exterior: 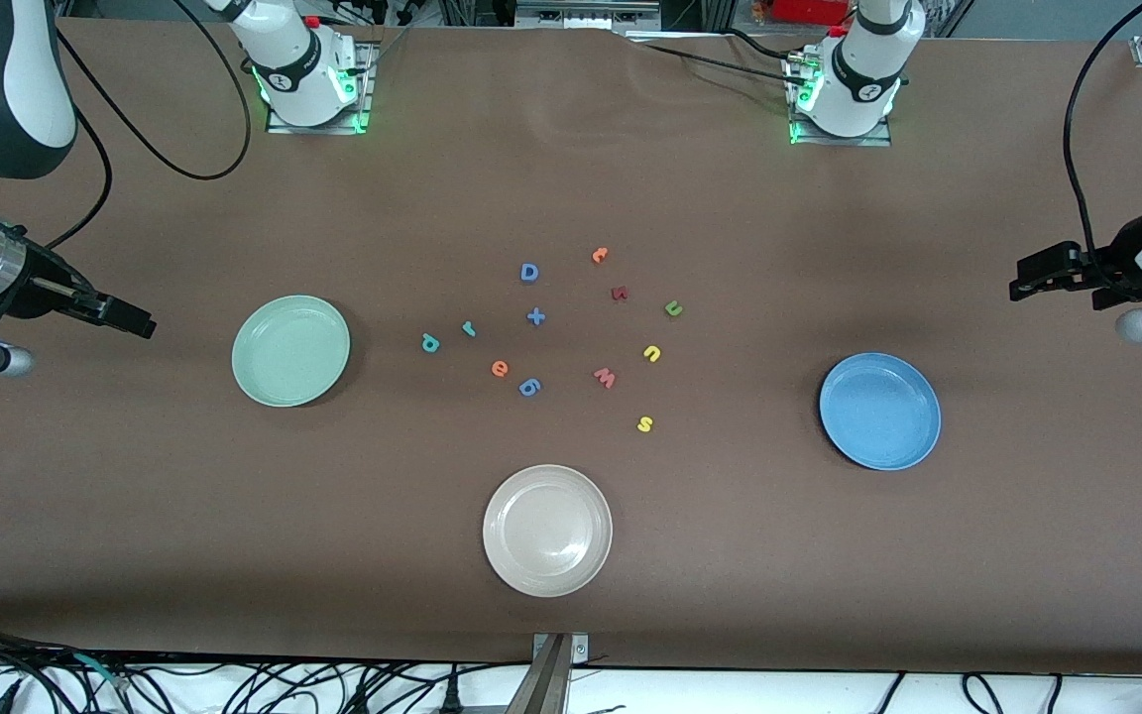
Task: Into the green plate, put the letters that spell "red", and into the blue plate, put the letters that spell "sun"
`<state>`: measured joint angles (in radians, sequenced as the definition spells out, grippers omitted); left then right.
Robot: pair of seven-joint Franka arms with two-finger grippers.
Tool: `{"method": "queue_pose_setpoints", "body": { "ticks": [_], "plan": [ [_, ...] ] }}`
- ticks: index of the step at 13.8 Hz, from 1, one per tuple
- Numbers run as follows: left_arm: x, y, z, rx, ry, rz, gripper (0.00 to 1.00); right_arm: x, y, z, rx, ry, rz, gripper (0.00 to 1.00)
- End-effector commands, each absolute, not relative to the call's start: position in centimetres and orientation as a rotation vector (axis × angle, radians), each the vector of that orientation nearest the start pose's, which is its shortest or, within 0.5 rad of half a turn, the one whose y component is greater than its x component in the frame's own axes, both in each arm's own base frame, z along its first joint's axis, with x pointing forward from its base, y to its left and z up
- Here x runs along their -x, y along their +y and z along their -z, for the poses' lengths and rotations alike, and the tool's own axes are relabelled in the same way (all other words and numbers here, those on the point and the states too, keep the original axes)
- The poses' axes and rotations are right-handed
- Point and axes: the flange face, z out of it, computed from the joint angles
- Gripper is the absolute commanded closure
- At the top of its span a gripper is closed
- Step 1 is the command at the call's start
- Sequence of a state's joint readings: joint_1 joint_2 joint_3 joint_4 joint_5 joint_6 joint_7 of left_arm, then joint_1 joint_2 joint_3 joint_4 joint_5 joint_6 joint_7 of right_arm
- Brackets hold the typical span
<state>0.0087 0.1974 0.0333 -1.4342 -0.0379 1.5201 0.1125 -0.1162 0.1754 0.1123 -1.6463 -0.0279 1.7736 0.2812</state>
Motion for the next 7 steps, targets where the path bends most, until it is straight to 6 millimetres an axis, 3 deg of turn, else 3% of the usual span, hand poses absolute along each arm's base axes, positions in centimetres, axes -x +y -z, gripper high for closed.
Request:
{"method": "queue_pose_setpoints", "body": {
  "ticks": [1, 2, 5, 6, 7],
  "plan": [
    [-62.6, 3.6, -54.7, 3.125, 0.1, -0.172, 0.0, -60.6, -0.8, -50.4, 3.11, 0.462, -0.075, 0.01],
    [-63.0, 3.4, -53.6, 3.15, 0.097, -0.194, 0.0, -60.6, -0.7, -50.3, 3.11, 0.46, -0.08, 0.0],
    [-65.7, 1.3, -45.9, 3.156, 0.143, -0.317, 0.0, -60.5, -0.2, -50.4, 3.109, 0.456, -0.088, 0.01],
    [-66.2, -1.7, -44.3, 3.174, 0.207, -0.336, 0.0, -60.4, 0.4, -50.6, 3.107, 0.467, -0.085, 0.01],
    [-67.0, -4.6, -41.0, 3.191, 0.257, -0.371, 0.0, -60.3, 0.9, -50.3, 3.102, 0.503, -0.092, 0.01]
  ]
}}
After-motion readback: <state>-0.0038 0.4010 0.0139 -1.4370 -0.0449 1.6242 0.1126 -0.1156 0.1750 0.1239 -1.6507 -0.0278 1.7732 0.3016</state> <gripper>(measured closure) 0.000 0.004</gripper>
